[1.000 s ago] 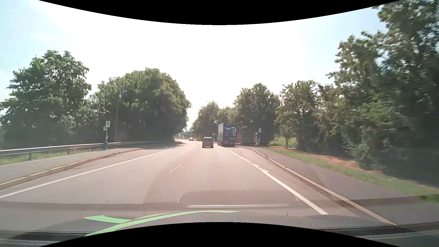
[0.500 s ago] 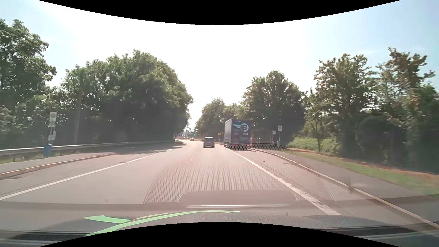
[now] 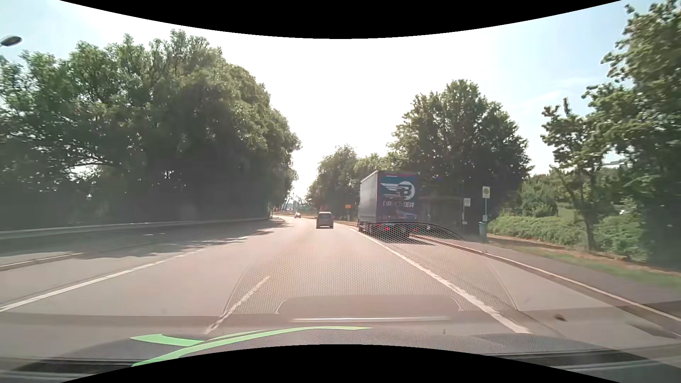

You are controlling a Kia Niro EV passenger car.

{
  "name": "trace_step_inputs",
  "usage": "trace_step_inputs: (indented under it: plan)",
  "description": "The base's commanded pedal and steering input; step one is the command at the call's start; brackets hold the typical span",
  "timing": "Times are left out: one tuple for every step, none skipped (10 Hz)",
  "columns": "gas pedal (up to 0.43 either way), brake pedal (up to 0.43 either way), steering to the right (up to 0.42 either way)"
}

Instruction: Follow the waypoints while adhering to traffic rules and regulations

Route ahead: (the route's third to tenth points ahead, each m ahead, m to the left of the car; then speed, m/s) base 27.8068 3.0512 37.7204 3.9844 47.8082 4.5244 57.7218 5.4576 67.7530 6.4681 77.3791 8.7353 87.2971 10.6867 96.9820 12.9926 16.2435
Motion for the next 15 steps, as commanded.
trace_step_inputs:
  plan:
    - [0.0, 0.177, -0.009]
    - [0.0, 0.183, -0.009]
    - [0.0, 0.189, -0.009]
    - [0.0, 0.189, -0.009]
    - [0.0, 0.189, -0.009]
    - [0.0, 0.195, -0.008]
    - [0.0, 0.201, -0.008]
    - [0.0, 0.201, -0.009]
    - [0.0, 0.201, -0.009]
    - [0.0, 0.201, -0.01]
    - [0.0, 0.201, -0.011]
    - [0.0, 0.201, -0.011]
    - [0.0, 0.201, -0.011]
    - [0.0, 0.201, -0.011]
    - [0.0, 0.207, -0.011]
